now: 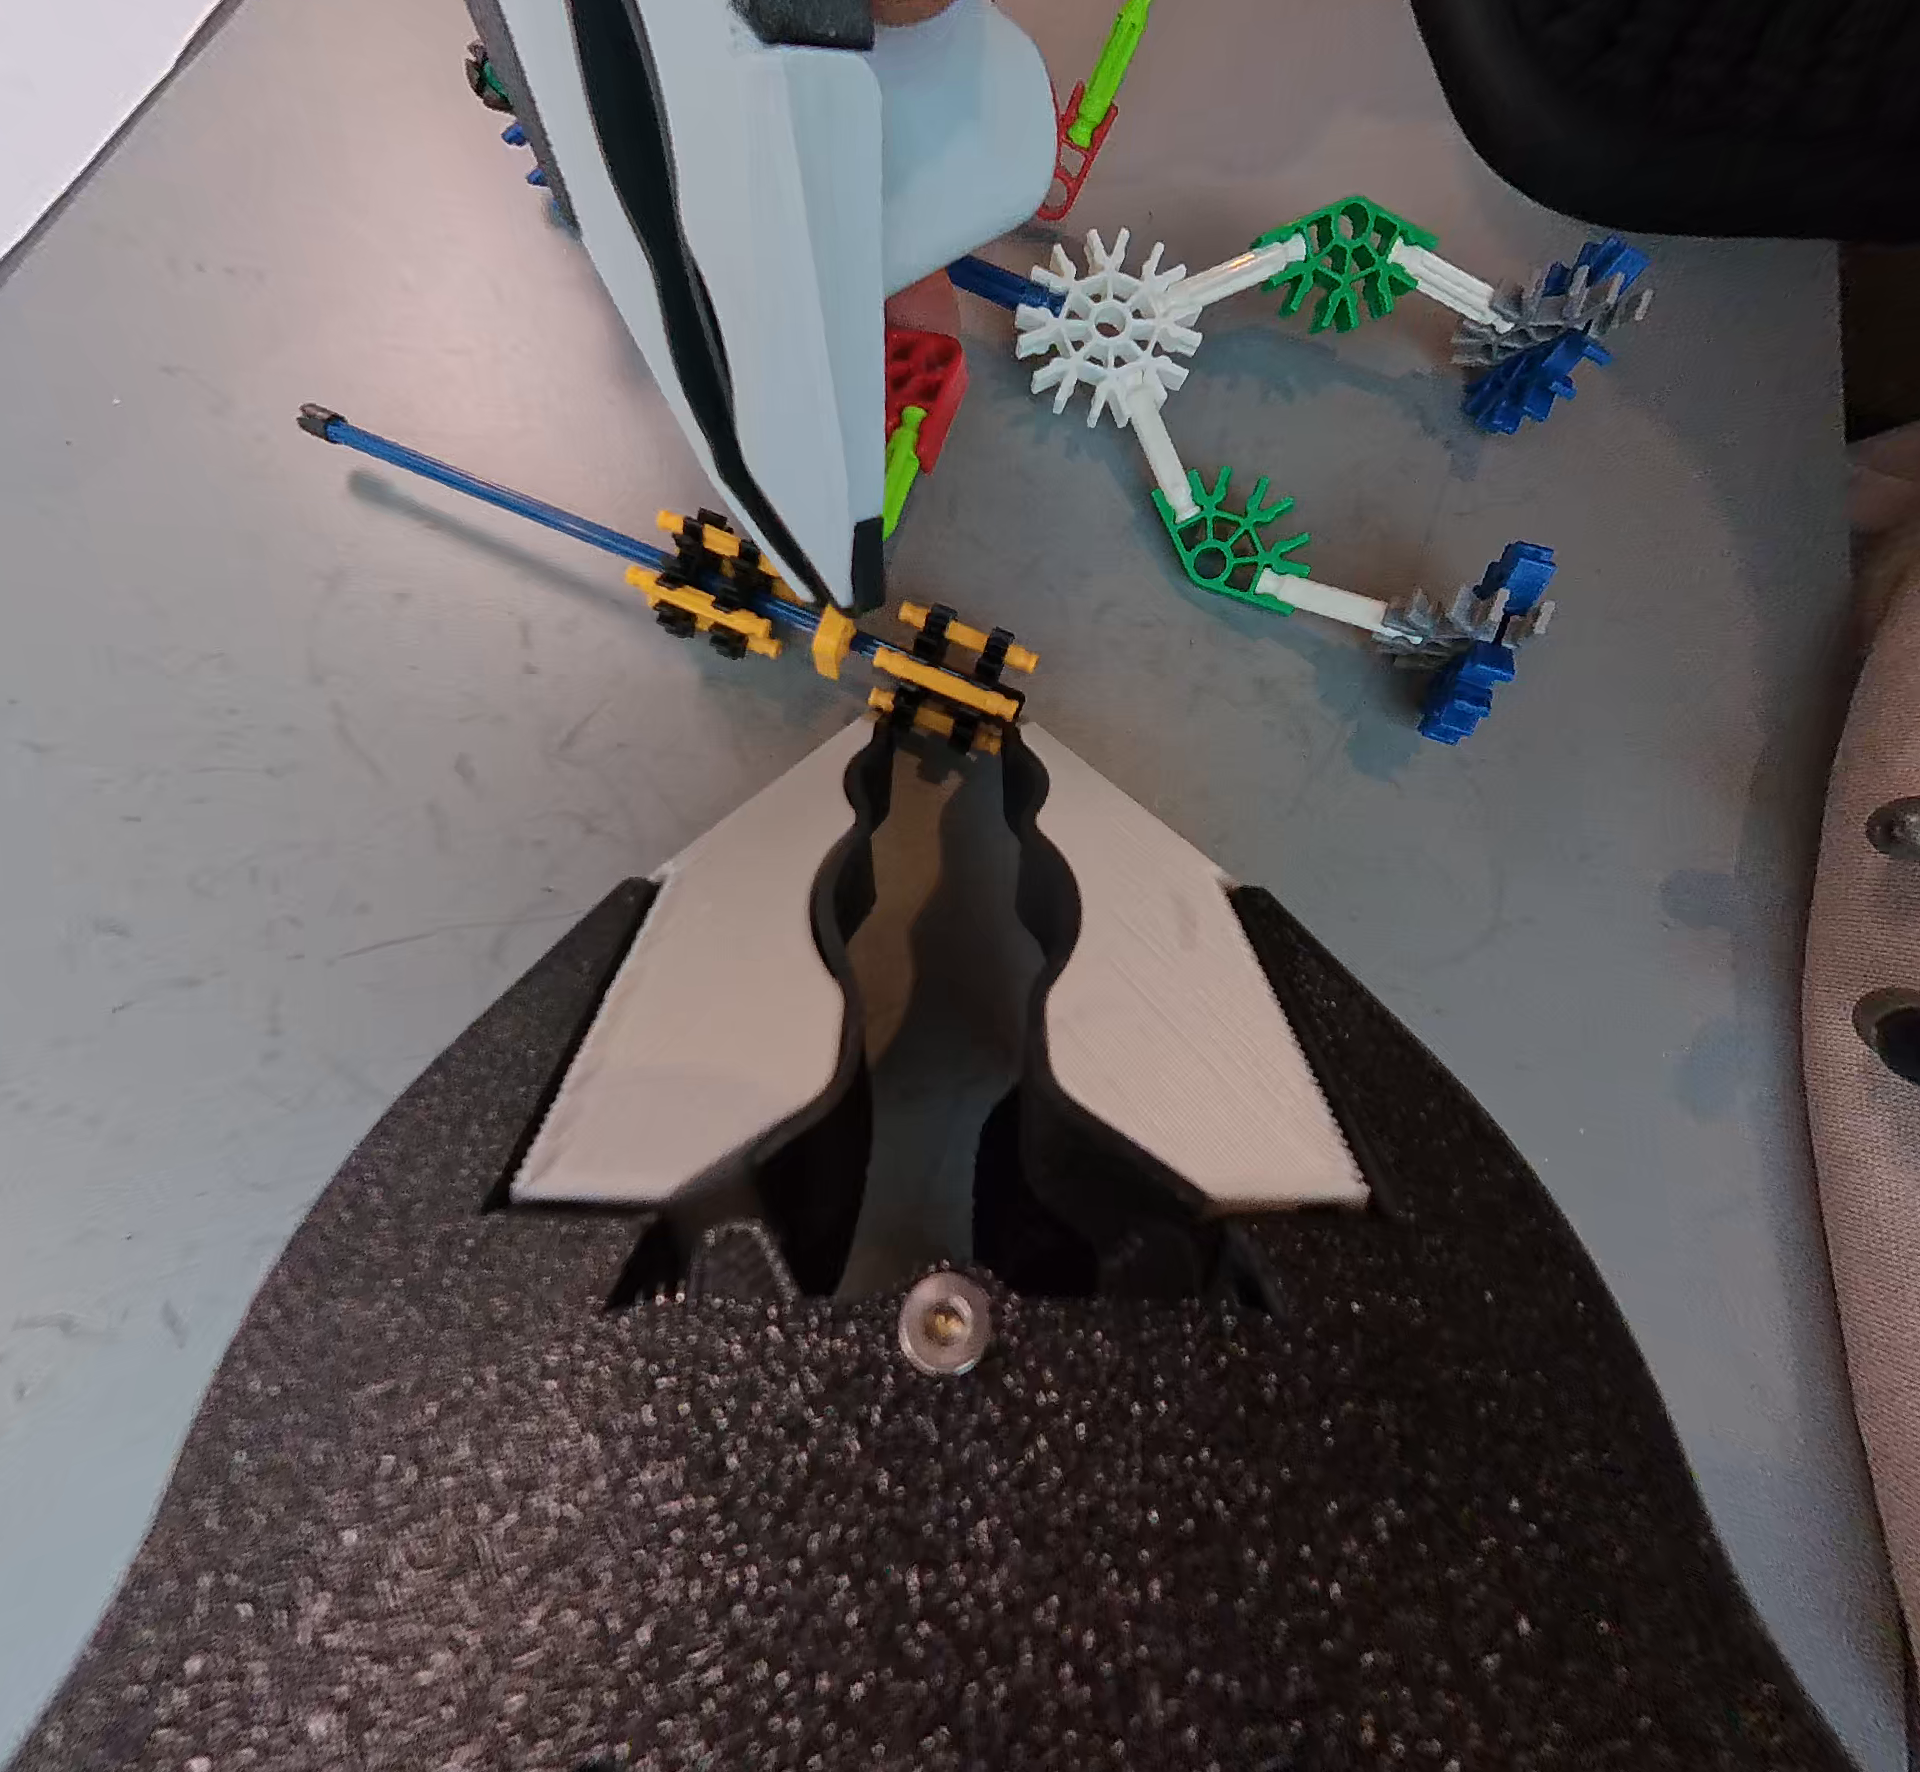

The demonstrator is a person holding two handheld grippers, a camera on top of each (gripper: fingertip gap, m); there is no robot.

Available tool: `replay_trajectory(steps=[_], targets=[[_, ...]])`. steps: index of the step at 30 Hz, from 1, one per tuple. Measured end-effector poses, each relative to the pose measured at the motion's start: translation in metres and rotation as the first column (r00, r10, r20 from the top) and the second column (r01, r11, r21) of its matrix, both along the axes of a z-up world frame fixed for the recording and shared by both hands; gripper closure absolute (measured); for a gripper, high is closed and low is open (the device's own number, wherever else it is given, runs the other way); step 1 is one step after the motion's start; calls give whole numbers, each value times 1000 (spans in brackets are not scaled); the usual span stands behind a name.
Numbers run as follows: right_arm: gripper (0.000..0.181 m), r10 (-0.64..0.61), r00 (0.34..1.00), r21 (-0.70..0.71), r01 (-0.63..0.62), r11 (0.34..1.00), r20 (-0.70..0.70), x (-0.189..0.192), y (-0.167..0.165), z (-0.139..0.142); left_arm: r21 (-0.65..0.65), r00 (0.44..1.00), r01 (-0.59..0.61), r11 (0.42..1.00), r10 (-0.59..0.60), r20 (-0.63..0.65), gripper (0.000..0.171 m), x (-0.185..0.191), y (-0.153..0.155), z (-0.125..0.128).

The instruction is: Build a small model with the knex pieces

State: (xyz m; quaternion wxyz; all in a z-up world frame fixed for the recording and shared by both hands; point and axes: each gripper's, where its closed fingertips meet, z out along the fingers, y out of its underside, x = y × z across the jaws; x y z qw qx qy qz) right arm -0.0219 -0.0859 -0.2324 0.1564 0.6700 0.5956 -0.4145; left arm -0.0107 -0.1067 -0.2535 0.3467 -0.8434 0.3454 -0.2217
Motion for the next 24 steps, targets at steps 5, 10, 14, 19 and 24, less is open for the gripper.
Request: replay_trajectory(steps=[5, 10, 14, 19, 24], targets=[[176, -5, 1000, 13, 5, 1000, 6, -1, -1, 0, 7, 1000, 0, 1000, 0, -12, 151, 0, 0, 0], [176, -30, 999, -7, 30, 1000, -29, -4, -6, 2, 10, 1000, 1, 1000, -1, -19, 151, 0, 0, 0], [176, -13, 999, 56, 15, 998, -39, -2, -4, -2, 7, 1000, 0, 1000, 0, -15, 151, 0, 0, 0], [176, 33, 997, 179, -21, 984, -66, 0, 3, -6, 12, 1000, -18, 1000, 18, -25, 160, -3, 2, -1], [176, 66, 993, 235, -42, 971, -96, 1, 2, -7, 4, 1000, -18, 1000, 18, -13, 159, -3, 2, -1]])
